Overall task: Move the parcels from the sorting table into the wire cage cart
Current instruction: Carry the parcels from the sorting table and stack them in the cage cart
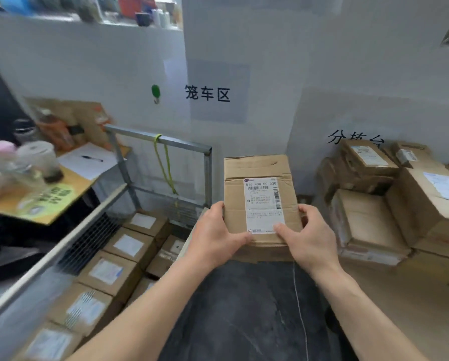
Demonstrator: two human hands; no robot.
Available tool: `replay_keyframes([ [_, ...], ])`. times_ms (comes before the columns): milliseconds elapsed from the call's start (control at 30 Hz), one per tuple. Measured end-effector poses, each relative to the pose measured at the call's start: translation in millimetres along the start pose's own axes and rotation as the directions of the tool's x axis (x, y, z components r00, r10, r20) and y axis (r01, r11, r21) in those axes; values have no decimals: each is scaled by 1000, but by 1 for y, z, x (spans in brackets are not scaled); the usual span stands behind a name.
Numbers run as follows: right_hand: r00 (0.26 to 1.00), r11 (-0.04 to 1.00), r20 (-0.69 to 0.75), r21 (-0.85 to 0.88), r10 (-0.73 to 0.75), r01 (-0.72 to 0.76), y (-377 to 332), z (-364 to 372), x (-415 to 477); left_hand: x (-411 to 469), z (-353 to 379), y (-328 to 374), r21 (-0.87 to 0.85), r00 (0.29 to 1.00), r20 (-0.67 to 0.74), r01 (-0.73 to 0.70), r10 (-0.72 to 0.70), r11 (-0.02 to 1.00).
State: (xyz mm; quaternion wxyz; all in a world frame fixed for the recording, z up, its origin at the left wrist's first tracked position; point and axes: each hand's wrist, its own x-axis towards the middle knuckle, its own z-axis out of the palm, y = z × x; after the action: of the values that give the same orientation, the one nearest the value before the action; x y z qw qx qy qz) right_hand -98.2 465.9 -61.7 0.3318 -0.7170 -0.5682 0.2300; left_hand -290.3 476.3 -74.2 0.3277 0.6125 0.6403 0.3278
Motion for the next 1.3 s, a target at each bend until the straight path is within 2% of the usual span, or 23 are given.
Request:
replay_keyframes([
  [233,967,984,181,49,-177,171,-85,84,-53,-59,-114,-76,40,980,-172,107,-98,993],
  [467,857,940,390,102,-338,325,-145,156,-85,-118,-183,-138,-49,909,-330,253,-255,966],
  [600,764,912,509,120,-396,393,-171,196,-96,-146,-201,-167,-146,825,-432,336,-366,930],
  [767,606,885,673,162,-423,437,-196,245,-110,-176,-214,-196,-203,684,-542,456,-488,866],
  [900,491,856,747,203,-449,475,-206,279,-120,-195,-216,-211,-252,568,-597,537,-566,805],
  [1067,338,782,799,244,-497,574,-212,313,-134,-216,-209,-226,-335,441,-610,609,-658,719],
  [1300,182,727,860,268,-476,632,-210,348,-166,-249,-203,-249,-417,339,-592,647,-731,638],
])
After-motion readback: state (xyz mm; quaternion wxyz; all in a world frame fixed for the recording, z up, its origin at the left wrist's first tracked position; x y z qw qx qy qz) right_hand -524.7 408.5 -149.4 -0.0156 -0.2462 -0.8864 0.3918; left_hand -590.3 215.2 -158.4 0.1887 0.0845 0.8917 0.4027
